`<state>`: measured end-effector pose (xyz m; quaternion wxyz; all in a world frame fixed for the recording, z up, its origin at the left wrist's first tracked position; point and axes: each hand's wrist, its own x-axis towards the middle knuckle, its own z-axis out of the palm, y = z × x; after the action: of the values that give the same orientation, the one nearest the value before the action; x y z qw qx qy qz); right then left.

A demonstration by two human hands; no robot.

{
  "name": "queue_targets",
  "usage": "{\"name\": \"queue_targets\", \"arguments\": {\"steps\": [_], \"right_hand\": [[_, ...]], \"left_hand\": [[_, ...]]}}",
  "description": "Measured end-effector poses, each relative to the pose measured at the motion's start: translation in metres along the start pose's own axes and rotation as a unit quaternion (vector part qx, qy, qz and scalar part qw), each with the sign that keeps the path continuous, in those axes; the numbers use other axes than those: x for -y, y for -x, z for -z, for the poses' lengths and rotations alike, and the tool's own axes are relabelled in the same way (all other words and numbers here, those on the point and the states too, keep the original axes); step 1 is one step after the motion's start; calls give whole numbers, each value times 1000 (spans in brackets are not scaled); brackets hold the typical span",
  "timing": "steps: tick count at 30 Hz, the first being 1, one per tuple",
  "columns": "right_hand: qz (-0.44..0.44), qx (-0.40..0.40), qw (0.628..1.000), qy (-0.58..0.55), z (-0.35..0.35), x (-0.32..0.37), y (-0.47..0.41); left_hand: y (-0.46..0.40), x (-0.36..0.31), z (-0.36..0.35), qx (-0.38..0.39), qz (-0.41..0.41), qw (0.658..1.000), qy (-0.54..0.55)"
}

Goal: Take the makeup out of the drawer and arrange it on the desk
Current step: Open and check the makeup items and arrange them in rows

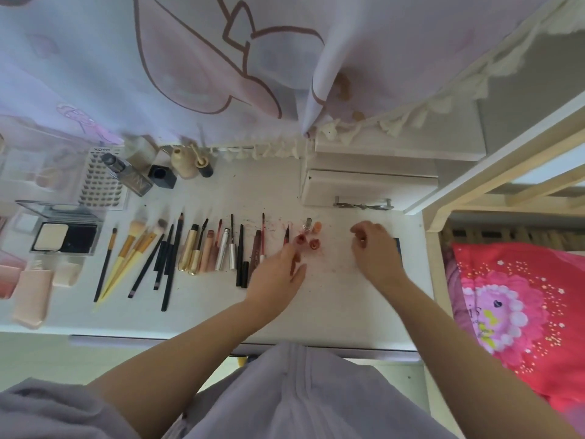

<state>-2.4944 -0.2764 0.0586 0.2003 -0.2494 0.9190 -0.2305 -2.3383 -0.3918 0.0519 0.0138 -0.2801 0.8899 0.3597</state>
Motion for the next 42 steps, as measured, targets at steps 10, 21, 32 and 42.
{"name": "queue_targets", "arguments": {"steps": [10,21,32,42], "right_hand": [[10,153,962,225,19,-15,-48],[10,232,972,45,42,-5,-47],[1,256,961,-103,65,7,29],[60,287,945,-147,49,24,103]], "left_hand": [[-50,-87,-66,150,53,981,-107],[-53,-83,-58,97,95,990,-28],[-2,-71,-11,148,-59,984,81],[57,-46,24,205,-70,973,75]]}}
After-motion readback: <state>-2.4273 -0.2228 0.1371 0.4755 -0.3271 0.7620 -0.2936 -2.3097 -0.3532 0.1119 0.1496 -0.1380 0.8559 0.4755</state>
